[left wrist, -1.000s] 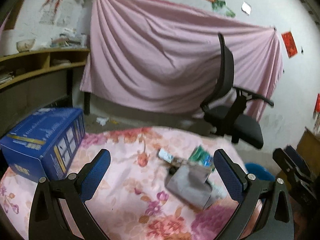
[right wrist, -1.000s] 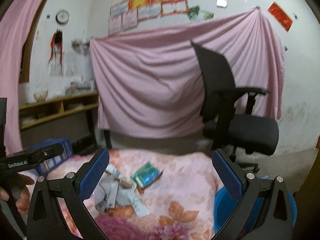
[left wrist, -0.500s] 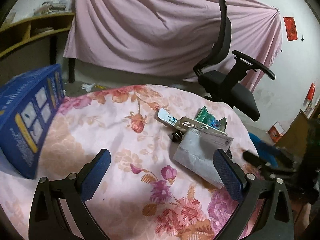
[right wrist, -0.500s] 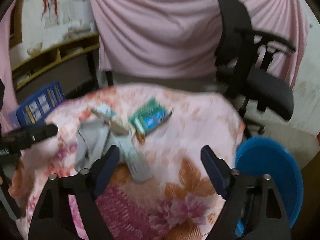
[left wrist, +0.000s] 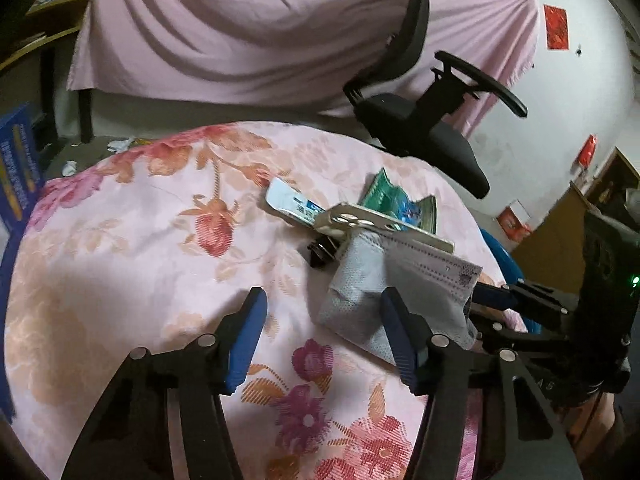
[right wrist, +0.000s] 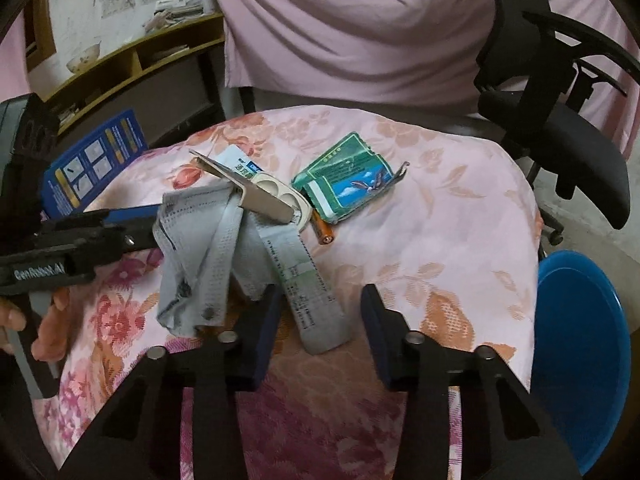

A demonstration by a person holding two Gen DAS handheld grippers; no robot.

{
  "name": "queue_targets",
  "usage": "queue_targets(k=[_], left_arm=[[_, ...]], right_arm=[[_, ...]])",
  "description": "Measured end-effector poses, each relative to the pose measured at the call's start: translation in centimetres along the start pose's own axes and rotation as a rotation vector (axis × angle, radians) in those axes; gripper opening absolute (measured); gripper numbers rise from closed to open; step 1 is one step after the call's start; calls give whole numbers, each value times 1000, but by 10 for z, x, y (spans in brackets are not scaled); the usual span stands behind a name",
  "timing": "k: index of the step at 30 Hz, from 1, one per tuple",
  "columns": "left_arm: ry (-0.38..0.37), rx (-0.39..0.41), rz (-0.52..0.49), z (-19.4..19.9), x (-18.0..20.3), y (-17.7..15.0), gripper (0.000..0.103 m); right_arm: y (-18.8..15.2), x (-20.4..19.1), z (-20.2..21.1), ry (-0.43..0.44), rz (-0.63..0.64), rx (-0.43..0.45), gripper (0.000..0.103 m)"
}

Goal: Collect trash
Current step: 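Grasp the white tube with the right tool while the left tool grasps the grey mask, then lift the white tube and grey mask toward the blue basin with both tools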

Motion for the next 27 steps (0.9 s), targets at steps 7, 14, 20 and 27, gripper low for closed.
queue_targets(k=[7, 14, 20, 27], left_arm=[[-3, -27, -35, -9, 5, 3, 53], [43, -59, -99, -13, 16, -3, 32], [99, -80, -120, -10, 23, -10, 13], [145, -52, -79, 9, 36, -20, 4]], right_arm=[[0, 4, 0, 20, -21, -3, 27], [-4, 10, 6, 5, -37, 13, 21], [-9, 14, 13, 13, -44, 29, 21], [-9, 22, 24, 42, -87, 70, 21]])
Point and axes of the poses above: each gripper's, at about its wrist camera, not at the fingertips, and z roughly against the way its jaws point, x to its right, y to its top, the point moved 6 cm from there along -z, roughly the way its jaws point, and after that the axes turned 11 degrees about -z, right-handed, at the moved point
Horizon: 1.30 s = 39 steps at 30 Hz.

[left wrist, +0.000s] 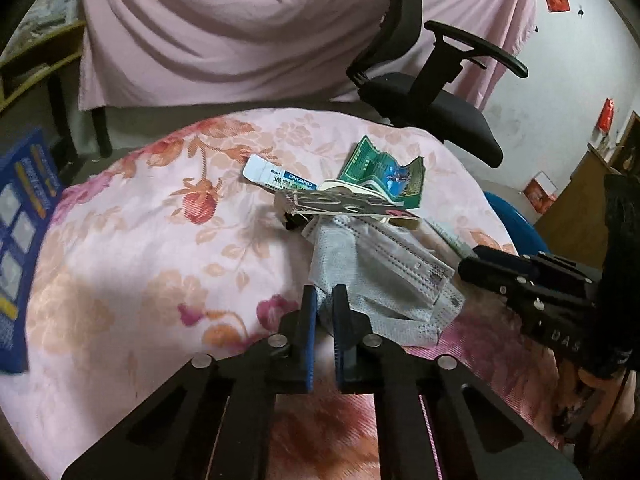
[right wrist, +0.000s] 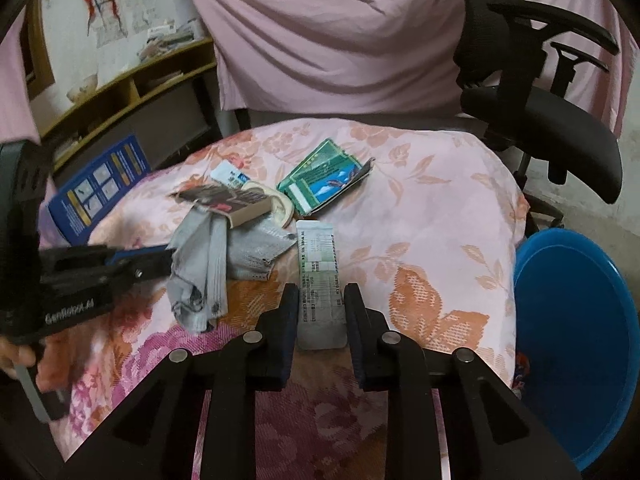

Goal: Collect trash
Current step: 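Lift the white tube and grey mask toward the blue basin with both tools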

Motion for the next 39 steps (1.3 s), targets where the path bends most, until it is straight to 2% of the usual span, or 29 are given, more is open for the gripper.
queue_targets(k=[6, 10, 16, 24, 32, 35, 39], left_arm=[[43, 38, -30, 27, 21, -1, 3], [35, 52, -34, 41, 34, 2, 3], [59, 121, -82, 63, 58, 15, 3], [83, 311, -131, 95, 93, 44, 3], [96, 515, -224, 114, 152, 79, 3], [78, 546, -243, 110, 175, 90, 3], [44, 553, -252, 95, 196, 102, 3]], right_arm=[[-2, 11, 20, 19, -16, 58, 21], [-8, 19, 32, 6, -5, 87, 21], [-10, 31, 54, 11, -23, 162, 21], [9, 38, 116, 61, -63, 443, 21], [17, 63, 181, 7, -126, 742, 21], [18, 81, 197, -36, -178, 814, 21], [21, 111, 207, -75, -256, 839, 21]])
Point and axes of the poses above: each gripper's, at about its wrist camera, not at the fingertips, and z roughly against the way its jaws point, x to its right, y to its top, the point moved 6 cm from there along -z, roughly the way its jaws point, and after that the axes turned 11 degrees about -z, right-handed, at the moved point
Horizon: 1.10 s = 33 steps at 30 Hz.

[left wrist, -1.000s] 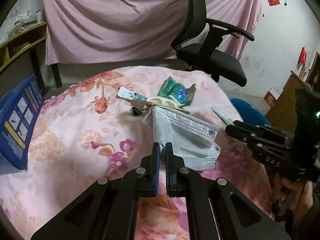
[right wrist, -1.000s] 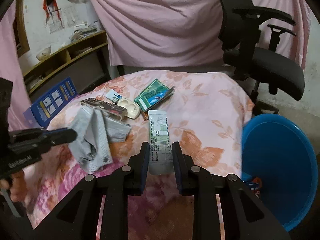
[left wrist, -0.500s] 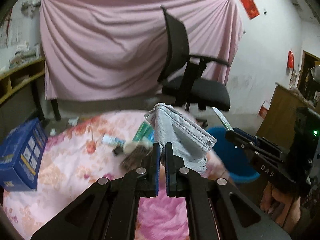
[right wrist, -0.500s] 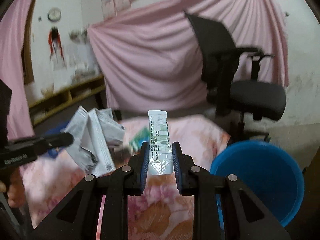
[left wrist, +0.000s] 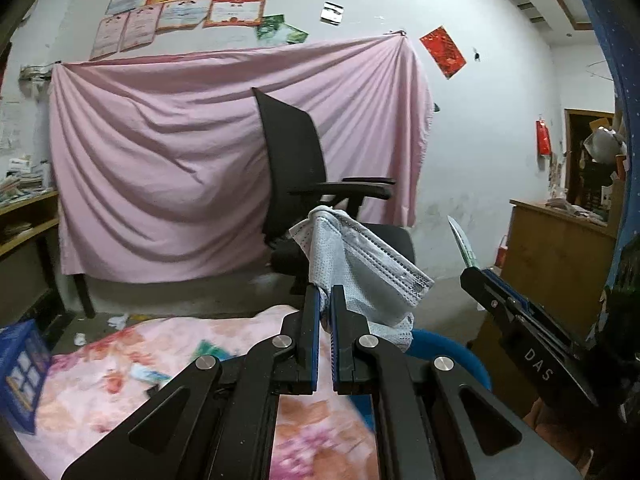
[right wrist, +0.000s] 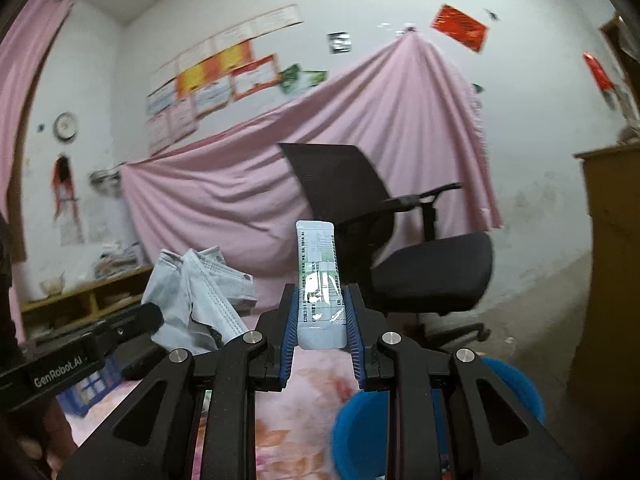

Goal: Collect trash
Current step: 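Lift the white tube and grey mask toward the blue basin with both tools, then open both tools over the blue basin to drop the tube and mask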

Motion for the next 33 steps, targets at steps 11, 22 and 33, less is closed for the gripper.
queue_targets(k=[11, 22, 33], left_arm=[[-68, -106, 27, -66, 46, 0, 3], [-143, -331, 114, -110, 56, -40, 5], [-139, -407, 134, -107, 41, -63, 10]], right_arm=[[-3, 71, -13, -198, -134, -106, 21], [-28, 111, -36, -288, -254, -274, 22], [-37, 107, -39, -294, -245, -302, 48]])
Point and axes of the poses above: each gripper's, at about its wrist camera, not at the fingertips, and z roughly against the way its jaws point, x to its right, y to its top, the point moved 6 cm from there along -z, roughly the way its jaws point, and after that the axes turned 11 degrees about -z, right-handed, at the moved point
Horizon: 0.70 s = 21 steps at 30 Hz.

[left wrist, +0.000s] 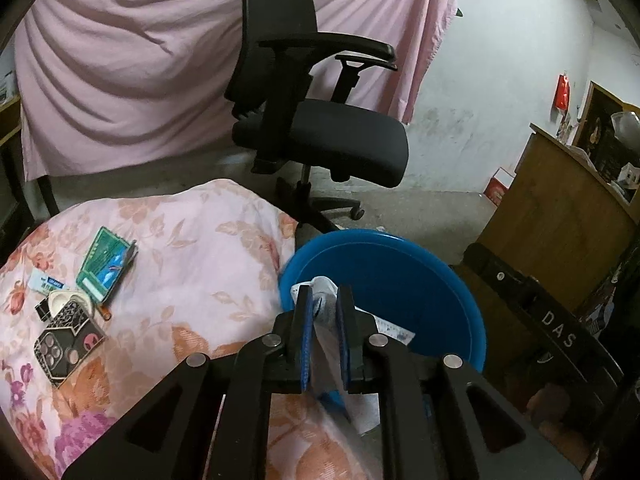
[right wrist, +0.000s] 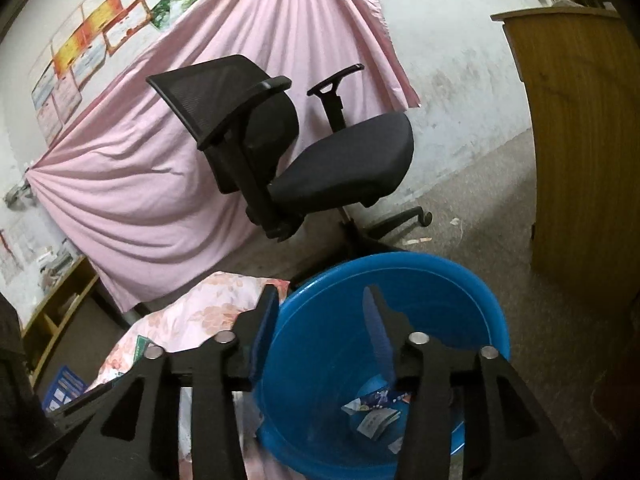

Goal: Collect trash
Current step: 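Open both tools over the blue basin to drop the tube and mask, then move both tools back over the remaining trash on the bed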

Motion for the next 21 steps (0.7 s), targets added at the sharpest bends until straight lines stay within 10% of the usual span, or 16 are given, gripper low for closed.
queue_targets(k=[5, 9, 21], left_arm=[[2, 21, 39, 8, -12, 2, 17], [-9, 56, 76, 13, -20, 8, 45], [48, 149, 105, 37, -40, 10, 56]], right_arm=[[-2, -7, 1, 3, 29, 14, 53], [-4, -10, -1, -6, 47, 16, 63], [0, -15, 1, -40, 78, 57, 78]])
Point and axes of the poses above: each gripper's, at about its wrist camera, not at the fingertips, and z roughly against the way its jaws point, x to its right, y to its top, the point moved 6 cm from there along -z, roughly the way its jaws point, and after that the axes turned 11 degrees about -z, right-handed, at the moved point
